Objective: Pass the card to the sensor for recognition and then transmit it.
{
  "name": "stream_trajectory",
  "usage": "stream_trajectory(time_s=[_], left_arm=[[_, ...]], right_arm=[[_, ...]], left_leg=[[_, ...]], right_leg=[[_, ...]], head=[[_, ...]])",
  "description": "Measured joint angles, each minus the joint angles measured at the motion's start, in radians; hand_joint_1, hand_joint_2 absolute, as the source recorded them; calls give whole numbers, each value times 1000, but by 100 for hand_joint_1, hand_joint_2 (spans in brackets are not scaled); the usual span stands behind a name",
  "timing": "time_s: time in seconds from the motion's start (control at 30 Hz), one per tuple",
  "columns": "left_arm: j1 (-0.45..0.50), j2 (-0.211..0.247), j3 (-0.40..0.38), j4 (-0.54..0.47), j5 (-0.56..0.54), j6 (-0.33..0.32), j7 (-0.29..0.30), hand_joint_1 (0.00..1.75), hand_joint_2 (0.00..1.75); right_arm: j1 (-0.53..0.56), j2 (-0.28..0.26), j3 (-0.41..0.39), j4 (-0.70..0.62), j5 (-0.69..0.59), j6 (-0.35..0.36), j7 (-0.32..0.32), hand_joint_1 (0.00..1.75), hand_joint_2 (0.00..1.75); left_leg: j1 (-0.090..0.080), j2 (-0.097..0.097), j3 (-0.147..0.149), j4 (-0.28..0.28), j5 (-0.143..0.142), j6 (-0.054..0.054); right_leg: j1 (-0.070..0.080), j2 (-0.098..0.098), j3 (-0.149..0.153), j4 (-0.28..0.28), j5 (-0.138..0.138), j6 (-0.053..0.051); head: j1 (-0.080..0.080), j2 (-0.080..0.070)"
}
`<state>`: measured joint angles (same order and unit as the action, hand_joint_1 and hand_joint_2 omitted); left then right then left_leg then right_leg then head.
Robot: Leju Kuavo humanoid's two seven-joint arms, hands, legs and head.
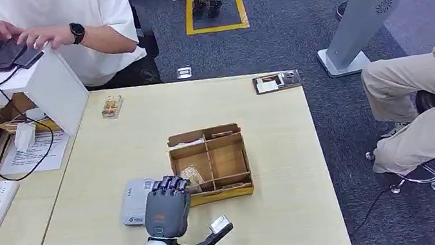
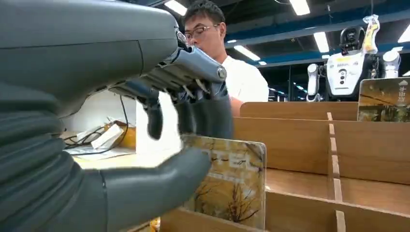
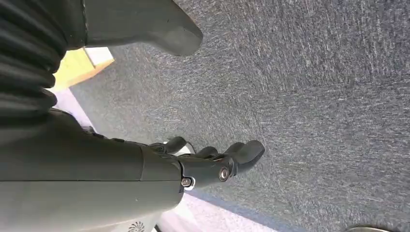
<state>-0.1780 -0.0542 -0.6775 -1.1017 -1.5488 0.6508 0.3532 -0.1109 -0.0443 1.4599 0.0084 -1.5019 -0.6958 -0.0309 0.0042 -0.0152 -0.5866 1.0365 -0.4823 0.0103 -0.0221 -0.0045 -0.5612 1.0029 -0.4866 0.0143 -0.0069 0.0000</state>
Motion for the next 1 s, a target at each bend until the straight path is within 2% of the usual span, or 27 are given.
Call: stream_trajectory(time_s=[0.07,0.1,0.27,0.3,0.33,0.43,0.5,0.57,0.67,0.7,0.73,0.97,1.0], left_arm=[[0,-3,0,0,0,0,-4,145,175],[0,-4,0,0,0,0,-4,131,175],[0,-5,0,0,0,1,-4,131,175],[0,-5,0,0,0,1,-4,91,175],[0,-5,0,0,0,1,-4,77,175],[0,-5,0,1,0,2,-4,47,175],[0,-5,0,3,0,3,-8,37,175],[0,-5,0,6,0,3,-20,44,175],[1,-10,0,8,0,3,-33,44,175],[1,-11,0,9,0,3,-37,51,175],[1,-13,0,10,0,3,-39,66,175],[2,-14,0,13,0,3,-47,66,175],[2,-14,0,13,0,3,-48,75,175]], right_arm=[[0,0,0,0,0,0,0,0,175],[0,0,0,0,0,0,0,0,175],[0,0,0,0,-2,0,0,0,175],[0,0,0,0,-2,0,0,0,175],[0,0,0,0,-3,0,0,0,175],[0,0,0,0,-3,0,0,0,175],[0,0,0,0,-3,0,0,0,175],[0,0,0,0,-6,0,-2,0,175],[-1,0,1,0,-6,0,-3,0,175],[-1,0,1,0,-6,0,-3,0,175],[-1,0,1,0,-6,0,-3,0,175],[-1,0,1,0,-7,0,-3,0,175],[-1,0,1,0,-7,0,-3,0,175]], left_leg=[[0,0,0,0,0,0],[0,0,0,0,0,0],[0,0,0,0,0,0],[0,0,0,0,0,0],[0,0,0,0,0,0],[0,0,0,0,0,0],[0,0,0,0,0,0],[0,0,0,0,0,0],[0,0,0,0,0,0],[0,0,0,0,0,0],[0,0,0,0,0,0],[0,0,0,0,0,0],[0,0,0,0,0,0]], right_leg=[[0,0,0,0,0,0],[0,0,0,0,0,0],[0,0,0,0,0,0],[0,0,0,0,0,0],[0,0,0,0,0,0],[0,0,0,0,0,0],[0,0,0,0,0,0],[0,0,0,0,0,0],[0,0,0,0,0,0],[0,0,0,0,0,0],[0,0,0,0,0,0],[0,0,0,0,0,0],[0,0,0,0,0,0]], head=[[0,0],[0,0],[0,0],[0,0],[0,0],[0,0],[0,0],[0,0],[0,0],[0,0],[0,0],[0,0],[0,0]])
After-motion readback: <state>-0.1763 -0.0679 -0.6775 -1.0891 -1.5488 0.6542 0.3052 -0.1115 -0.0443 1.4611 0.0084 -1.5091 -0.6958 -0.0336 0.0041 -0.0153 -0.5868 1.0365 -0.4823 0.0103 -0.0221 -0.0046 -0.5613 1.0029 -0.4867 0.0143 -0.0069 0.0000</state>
